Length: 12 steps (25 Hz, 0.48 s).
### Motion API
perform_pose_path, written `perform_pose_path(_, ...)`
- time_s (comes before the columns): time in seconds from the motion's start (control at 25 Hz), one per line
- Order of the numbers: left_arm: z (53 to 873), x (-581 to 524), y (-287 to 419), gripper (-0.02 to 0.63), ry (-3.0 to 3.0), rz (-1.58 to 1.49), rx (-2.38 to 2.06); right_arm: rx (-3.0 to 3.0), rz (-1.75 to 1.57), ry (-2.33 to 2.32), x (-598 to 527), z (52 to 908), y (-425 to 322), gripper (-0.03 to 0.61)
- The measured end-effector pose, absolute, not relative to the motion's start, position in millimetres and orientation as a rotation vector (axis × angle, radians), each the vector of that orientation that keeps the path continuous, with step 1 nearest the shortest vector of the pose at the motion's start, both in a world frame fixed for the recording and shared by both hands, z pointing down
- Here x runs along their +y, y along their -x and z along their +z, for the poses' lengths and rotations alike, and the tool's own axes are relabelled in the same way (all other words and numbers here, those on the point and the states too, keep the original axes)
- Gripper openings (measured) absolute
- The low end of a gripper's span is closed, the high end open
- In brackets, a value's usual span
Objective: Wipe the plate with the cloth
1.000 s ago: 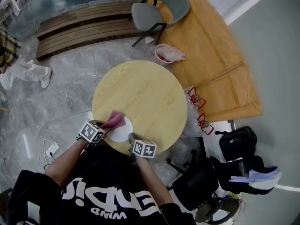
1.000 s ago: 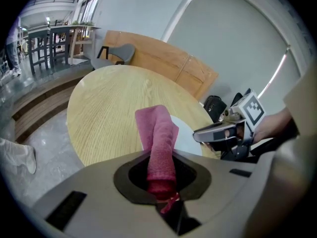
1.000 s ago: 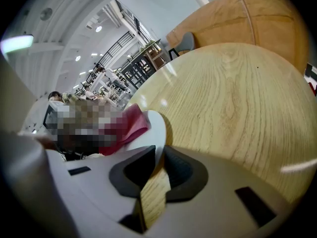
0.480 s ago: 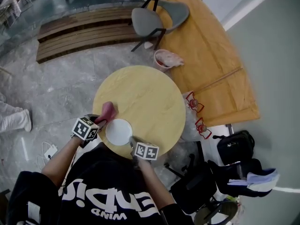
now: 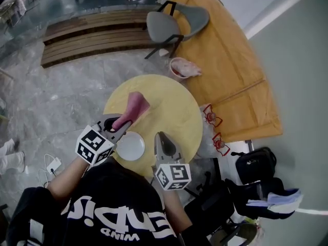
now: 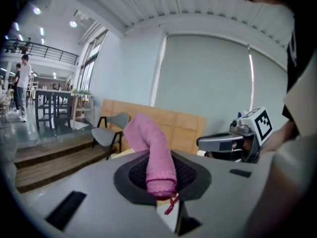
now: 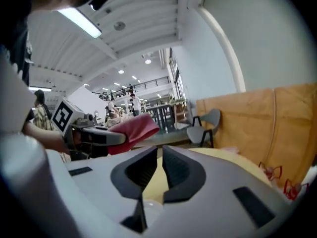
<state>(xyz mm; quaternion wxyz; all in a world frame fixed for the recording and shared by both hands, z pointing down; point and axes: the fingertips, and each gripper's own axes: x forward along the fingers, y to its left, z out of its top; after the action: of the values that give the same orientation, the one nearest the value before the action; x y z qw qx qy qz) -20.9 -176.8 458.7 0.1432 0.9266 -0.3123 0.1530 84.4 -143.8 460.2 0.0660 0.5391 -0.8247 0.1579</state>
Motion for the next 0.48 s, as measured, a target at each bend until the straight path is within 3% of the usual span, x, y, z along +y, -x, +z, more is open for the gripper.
perform_pose_path(0.2,418.9,-169.0,9.0,0.052,-2.802,0.284,-0.955,-2.504,0.198,-1.696,-139.5,410.3,-83.1,0.028)
perform_pose_path(0.48,416.6,-158.8,5.1,0.051,-2.875,0.236,-1.015,-2.490,0.160,-1.739,-134.0,412.9,-79.7,0.023)
